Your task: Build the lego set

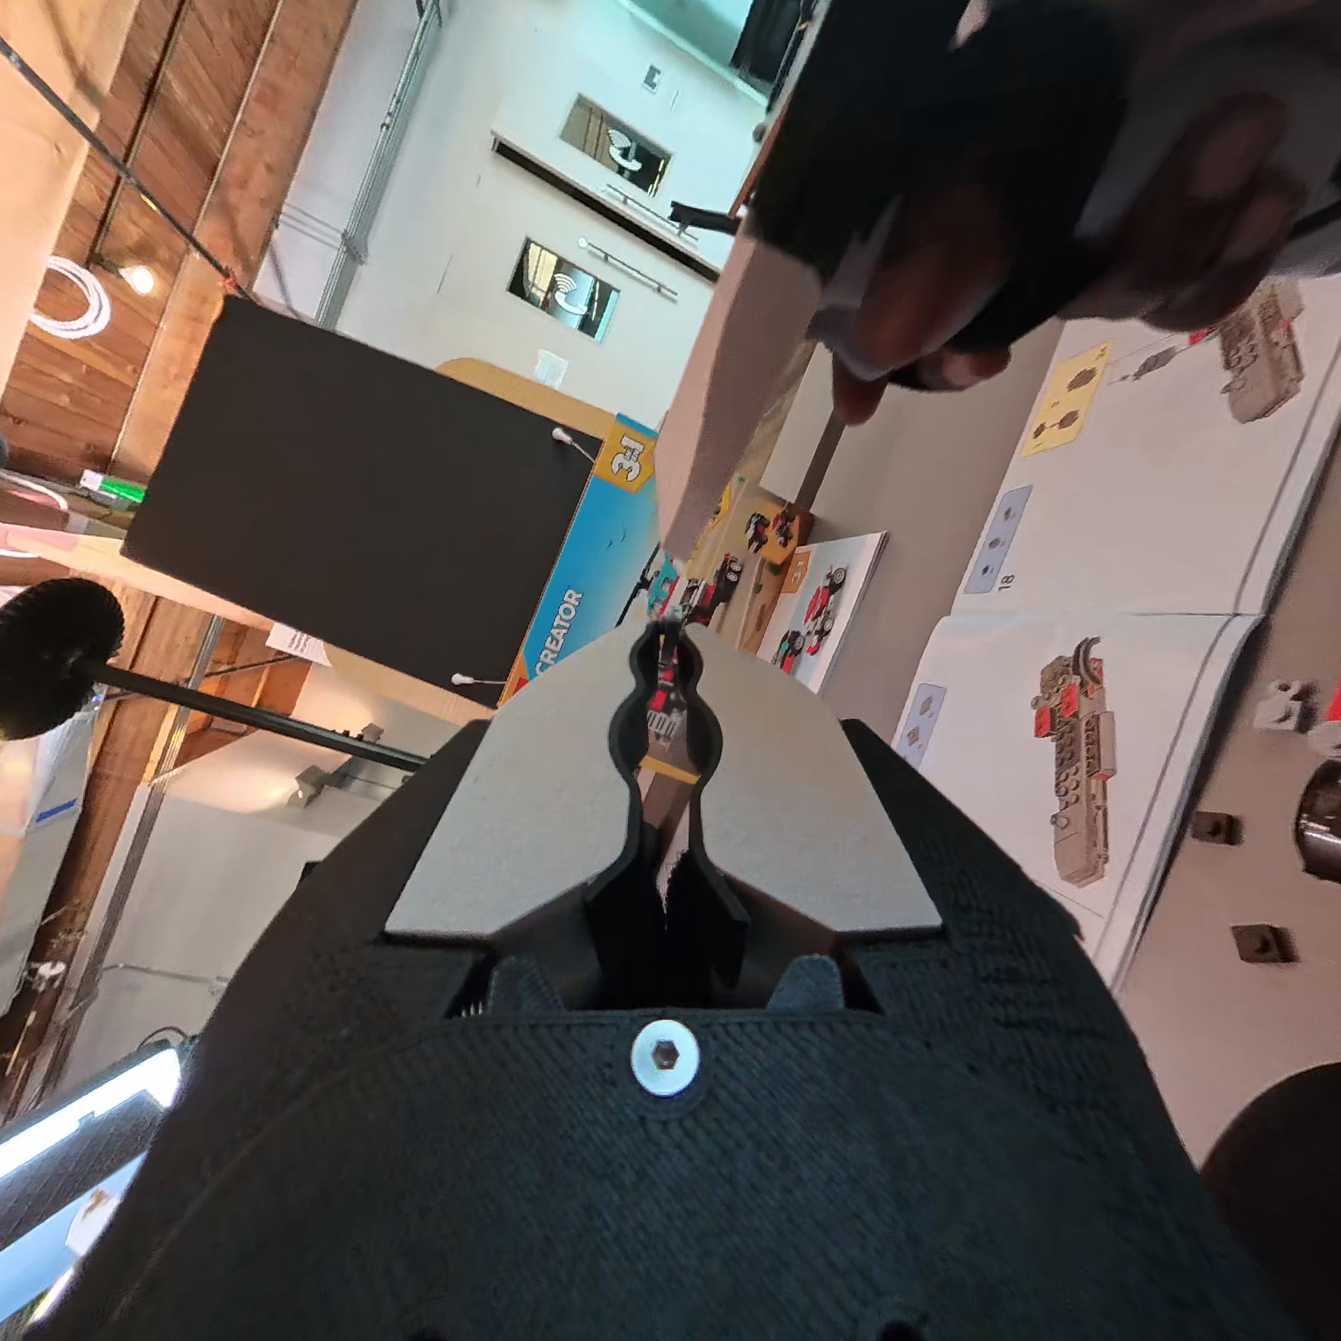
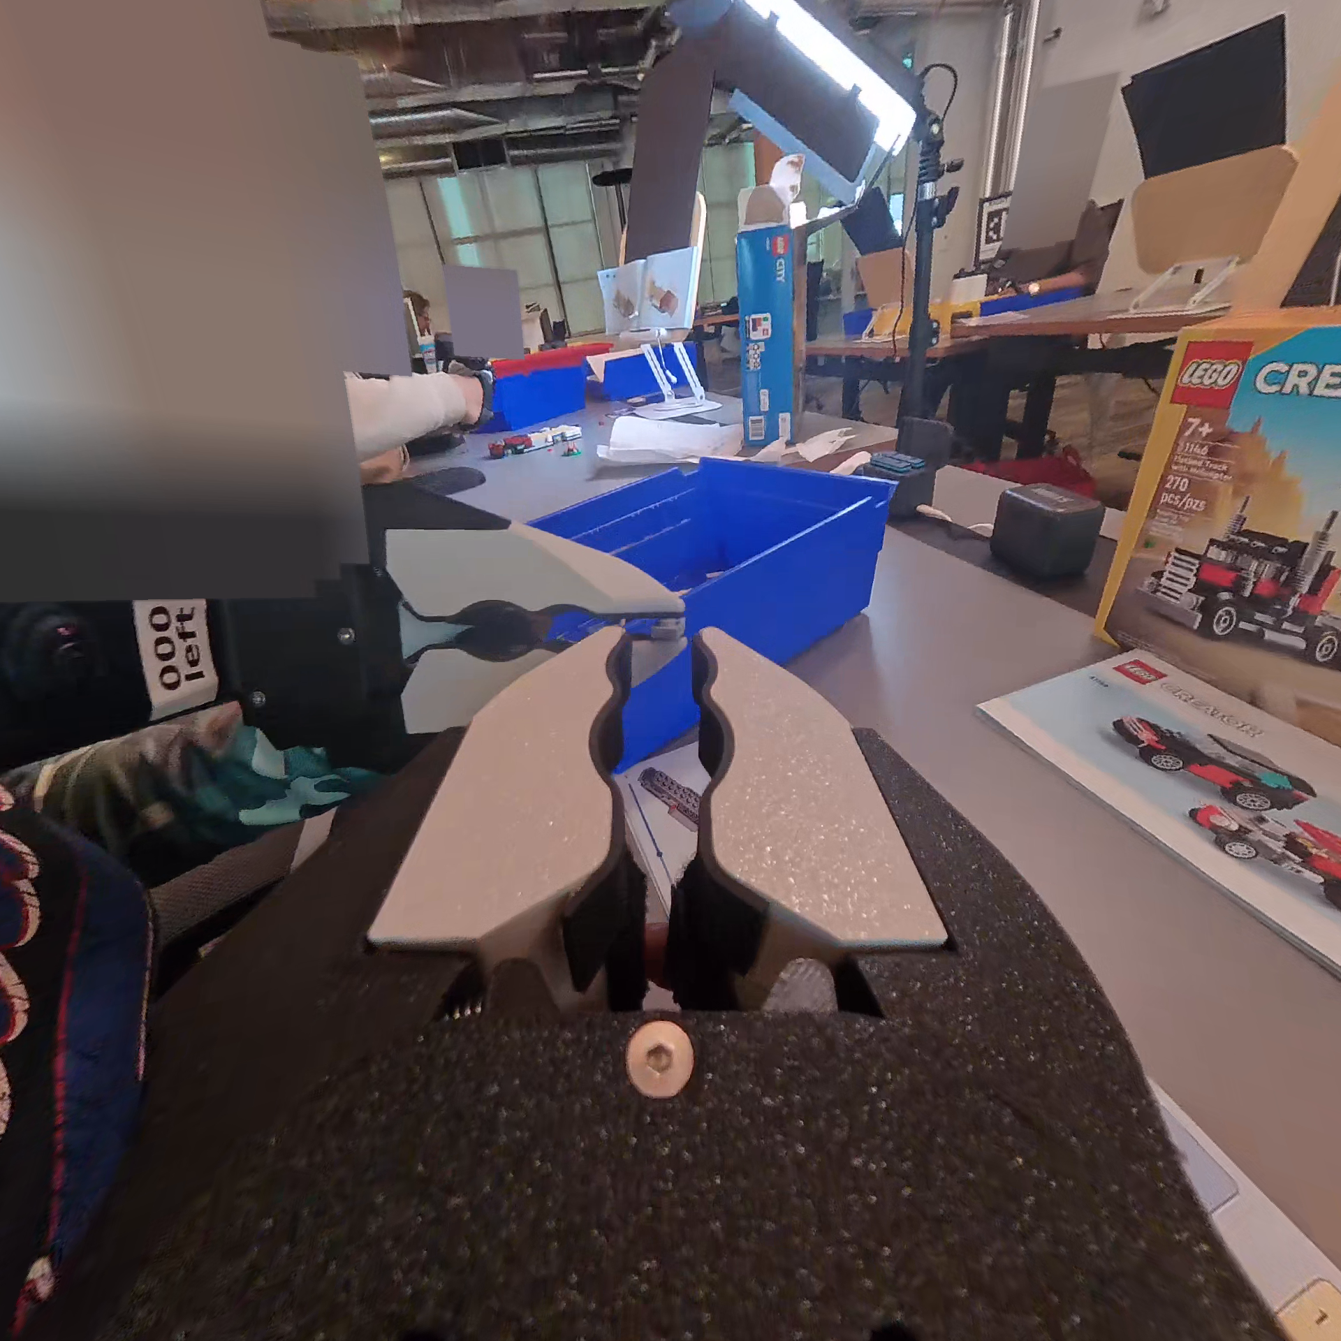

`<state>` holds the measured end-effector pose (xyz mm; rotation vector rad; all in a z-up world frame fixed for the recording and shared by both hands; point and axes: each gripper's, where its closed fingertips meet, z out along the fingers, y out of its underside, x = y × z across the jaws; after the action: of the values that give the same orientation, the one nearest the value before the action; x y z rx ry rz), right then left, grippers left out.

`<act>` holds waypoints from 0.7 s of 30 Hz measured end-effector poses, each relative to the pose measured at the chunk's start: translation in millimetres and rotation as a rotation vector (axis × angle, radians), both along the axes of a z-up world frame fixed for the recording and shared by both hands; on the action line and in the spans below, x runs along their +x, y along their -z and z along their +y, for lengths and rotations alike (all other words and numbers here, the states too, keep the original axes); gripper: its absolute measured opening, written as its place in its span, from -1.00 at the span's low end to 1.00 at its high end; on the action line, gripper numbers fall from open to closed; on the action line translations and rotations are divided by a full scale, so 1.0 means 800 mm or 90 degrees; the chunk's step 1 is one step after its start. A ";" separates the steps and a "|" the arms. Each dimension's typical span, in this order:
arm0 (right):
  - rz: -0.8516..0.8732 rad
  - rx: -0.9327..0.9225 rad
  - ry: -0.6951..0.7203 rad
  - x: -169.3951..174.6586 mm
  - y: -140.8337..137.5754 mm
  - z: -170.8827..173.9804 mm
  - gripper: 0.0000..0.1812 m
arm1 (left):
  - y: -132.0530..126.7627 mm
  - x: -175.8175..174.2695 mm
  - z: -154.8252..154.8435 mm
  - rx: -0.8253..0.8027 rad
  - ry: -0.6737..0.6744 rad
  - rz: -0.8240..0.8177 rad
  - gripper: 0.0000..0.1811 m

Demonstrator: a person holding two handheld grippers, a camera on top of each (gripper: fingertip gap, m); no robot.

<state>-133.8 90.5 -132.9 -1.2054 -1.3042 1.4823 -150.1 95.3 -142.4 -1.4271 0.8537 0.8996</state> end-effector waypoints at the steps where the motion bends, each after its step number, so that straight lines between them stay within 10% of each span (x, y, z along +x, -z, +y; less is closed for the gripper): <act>1: -0.007 -0.003 -0.001 -0.001 0.002 -0.002 -0.83 | 0.001 0.003 -0.001 -0.001 0.004 0.003 -0.95; 16: -0.031 -0.061 -0.049 -0.003 0.017 -0.015 -0.91 | 0.009 0.019 -0.009 -0.004 0.036 0.034 -0.95; 21: -0.017 -0.057 -0.106 0.013 0.017 -0.014 -0.91 | 0.017 0.026 -0.010 -0.091 0.122 -0.166 -0.88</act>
<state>-123.5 79.5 -146.7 -1.2015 -1.3980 1.6635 -129.5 87.6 -156.3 -1.5172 0.8514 0.5031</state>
